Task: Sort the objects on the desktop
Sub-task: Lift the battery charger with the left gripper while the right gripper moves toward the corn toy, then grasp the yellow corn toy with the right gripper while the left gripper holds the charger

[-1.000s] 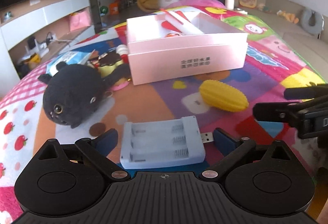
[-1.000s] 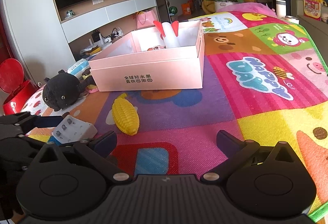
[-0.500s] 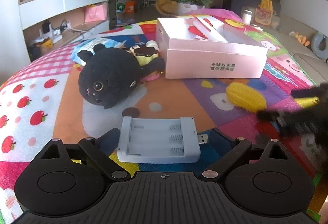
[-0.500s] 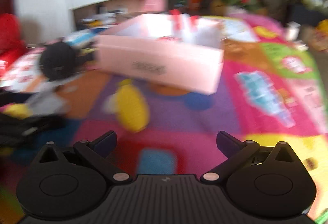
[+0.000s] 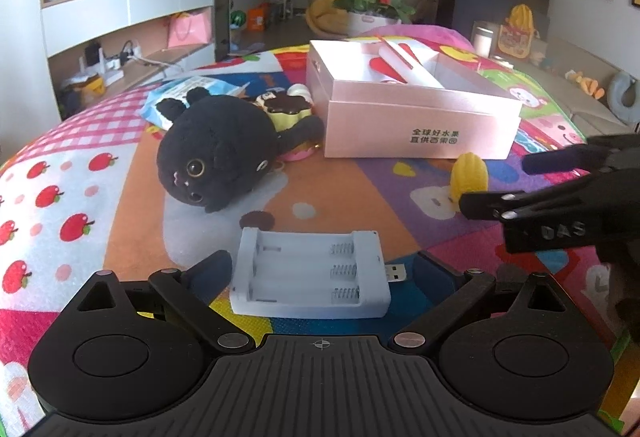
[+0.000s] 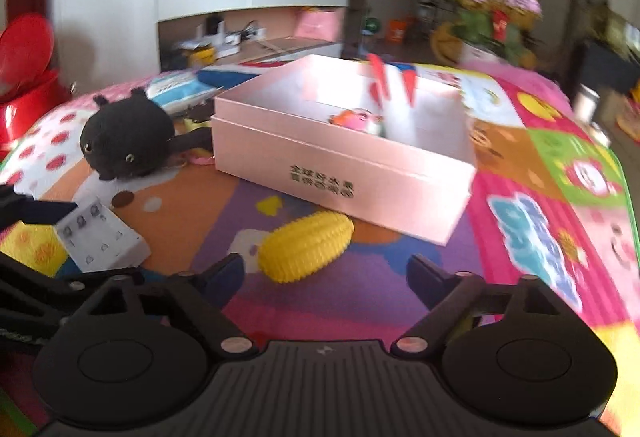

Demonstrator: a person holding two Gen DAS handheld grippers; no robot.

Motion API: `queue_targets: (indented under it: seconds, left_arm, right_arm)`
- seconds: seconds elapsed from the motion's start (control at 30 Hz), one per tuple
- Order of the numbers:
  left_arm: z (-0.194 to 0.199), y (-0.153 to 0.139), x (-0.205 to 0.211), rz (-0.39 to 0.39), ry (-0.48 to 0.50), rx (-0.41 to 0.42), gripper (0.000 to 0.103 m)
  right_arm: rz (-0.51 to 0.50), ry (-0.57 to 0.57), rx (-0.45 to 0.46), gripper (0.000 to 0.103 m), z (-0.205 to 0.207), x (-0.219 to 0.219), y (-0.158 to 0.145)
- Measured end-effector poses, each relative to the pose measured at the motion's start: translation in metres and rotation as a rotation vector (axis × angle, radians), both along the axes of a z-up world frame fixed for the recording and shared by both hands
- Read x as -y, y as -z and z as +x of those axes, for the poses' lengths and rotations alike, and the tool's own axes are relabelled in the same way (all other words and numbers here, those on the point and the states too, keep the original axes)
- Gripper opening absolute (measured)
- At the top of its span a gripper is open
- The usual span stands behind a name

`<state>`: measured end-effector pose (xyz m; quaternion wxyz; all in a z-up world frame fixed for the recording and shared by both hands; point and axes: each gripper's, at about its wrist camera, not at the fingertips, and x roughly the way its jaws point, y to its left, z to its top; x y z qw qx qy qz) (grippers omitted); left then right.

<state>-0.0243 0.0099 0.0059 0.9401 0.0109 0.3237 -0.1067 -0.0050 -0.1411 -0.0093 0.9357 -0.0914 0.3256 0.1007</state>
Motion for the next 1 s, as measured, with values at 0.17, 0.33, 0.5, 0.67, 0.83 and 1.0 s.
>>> queue_targets:
  seconds: [0.17, 0.33, 0.5, 0.67, 0.83, 1.0]
  left_arm:
    - [0.001, 0.0, -0.001, -0.011, -0.006, -0.005, 0.1]
    - [0.0, 0.0, 0.0, -0.007, -0.001, -0.006, 0.1]
    - [0.0, 0.001, 0.0, -0.009, -0.001, -0.005, 0.101]
    - [0.0, 0.001, 0.0, -0.009, -0.001, -0.005, 0.101]
    - [0.0, 0.001, 0.0, -0.011, 0.0, -0.005, 0.101]
    - [-0.001, 0.001, 0.0, -0.016, 0.001, -0.005, 0.101]
  right_arm:
    - [0.089, -0.022, -0.078, 0.082, 0.008, 0.006, -0.008]
    - [0.346, -0.058, -0.175, 0.082, 0.017, 0.005, -0.004]
    - [0.433, -0.042, -0.142, 0.082, 0.029, -0.006, -0.006]
    - [0.208, 0.059, 0.0, 0.085, 0.011, -0.015, -0.008]
    - [0.15, 0.123, -0.027, 0.085, 0.025, -0.022, 0.002]
    - [0.178, 0.209, -0.071, 0.085, 0.048, -0.022, 0.006]
